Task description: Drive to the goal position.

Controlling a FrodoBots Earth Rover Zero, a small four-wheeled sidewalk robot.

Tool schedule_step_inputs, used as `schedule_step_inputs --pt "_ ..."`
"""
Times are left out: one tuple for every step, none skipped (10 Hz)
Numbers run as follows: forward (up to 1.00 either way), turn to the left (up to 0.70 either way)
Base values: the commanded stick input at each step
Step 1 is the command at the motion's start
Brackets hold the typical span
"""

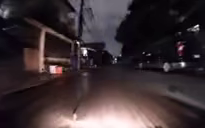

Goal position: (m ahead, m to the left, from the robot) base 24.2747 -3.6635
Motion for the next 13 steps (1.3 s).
schedule_step_inputs --pt "0.3 0.0" --pt "0.3 0.0" --pt "0.3 0.0" --pt "0.3 0.0" --pt "0.3 0.0" --pt "0.3 0.0" --pt "0.3 0.0" --pt "0.3 0.0" --pt "0.3 0.0" --pt "0.3 0.0" --pt "0.3 0.0" --pt "0.3 0.0" --pt "0.3 0.0"
